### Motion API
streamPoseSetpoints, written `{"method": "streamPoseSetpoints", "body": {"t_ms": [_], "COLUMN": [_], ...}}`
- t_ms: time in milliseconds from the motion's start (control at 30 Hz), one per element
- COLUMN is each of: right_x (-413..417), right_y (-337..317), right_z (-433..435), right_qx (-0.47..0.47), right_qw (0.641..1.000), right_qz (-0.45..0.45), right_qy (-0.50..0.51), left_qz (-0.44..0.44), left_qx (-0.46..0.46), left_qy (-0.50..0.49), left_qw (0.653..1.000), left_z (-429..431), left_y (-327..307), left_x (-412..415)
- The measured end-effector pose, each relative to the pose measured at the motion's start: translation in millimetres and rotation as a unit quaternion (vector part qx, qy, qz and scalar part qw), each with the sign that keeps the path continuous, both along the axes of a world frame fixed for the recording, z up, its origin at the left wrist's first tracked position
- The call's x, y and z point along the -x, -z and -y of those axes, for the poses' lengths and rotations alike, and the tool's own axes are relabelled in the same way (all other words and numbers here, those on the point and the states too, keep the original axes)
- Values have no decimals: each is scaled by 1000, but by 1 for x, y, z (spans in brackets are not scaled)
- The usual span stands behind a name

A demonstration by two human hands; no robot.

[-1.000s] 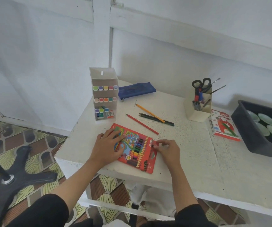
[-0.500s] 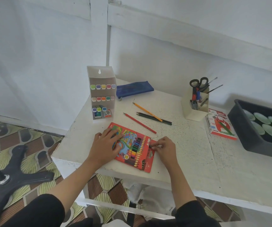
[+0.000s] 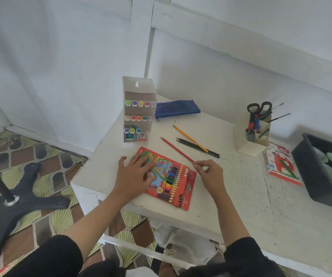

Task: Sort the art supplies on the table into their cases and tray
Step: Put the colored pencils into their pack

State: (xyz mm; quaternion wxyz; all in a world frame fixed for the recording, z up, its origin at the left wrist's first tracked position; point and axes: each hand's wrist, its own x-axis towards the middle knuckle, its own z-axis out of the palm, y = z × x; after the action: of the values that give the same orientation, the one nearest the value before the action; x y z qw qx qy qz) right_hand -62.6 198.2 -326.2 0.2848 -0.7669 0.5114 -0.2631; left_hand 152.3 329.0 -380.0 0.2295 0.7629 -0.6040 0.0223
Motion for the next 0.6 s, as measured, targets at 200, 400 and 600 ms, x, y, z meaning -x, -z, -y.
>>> {"method": "streamPoseSetpoints", "body": {"t_ms": [200,400,600], "right_x": [-38,-79,-85], "right_y": [-13,-5,-5], "right_z": [34,48,48], "right_qx": [26,12,6], "right_qw": [996,980,985], "right_qz": [-63,-186,-168], "right_qy": [-48,-75,-38], "left_qz": [-11,-9,4], "left_qx": [7,8,10], "left_qy": [-38,-29,-31], "left_qw": [999,1000,999], "left_z": [3,4,3], "left_y": [0,-2,-3], "left_x": [-1,2,1]}}
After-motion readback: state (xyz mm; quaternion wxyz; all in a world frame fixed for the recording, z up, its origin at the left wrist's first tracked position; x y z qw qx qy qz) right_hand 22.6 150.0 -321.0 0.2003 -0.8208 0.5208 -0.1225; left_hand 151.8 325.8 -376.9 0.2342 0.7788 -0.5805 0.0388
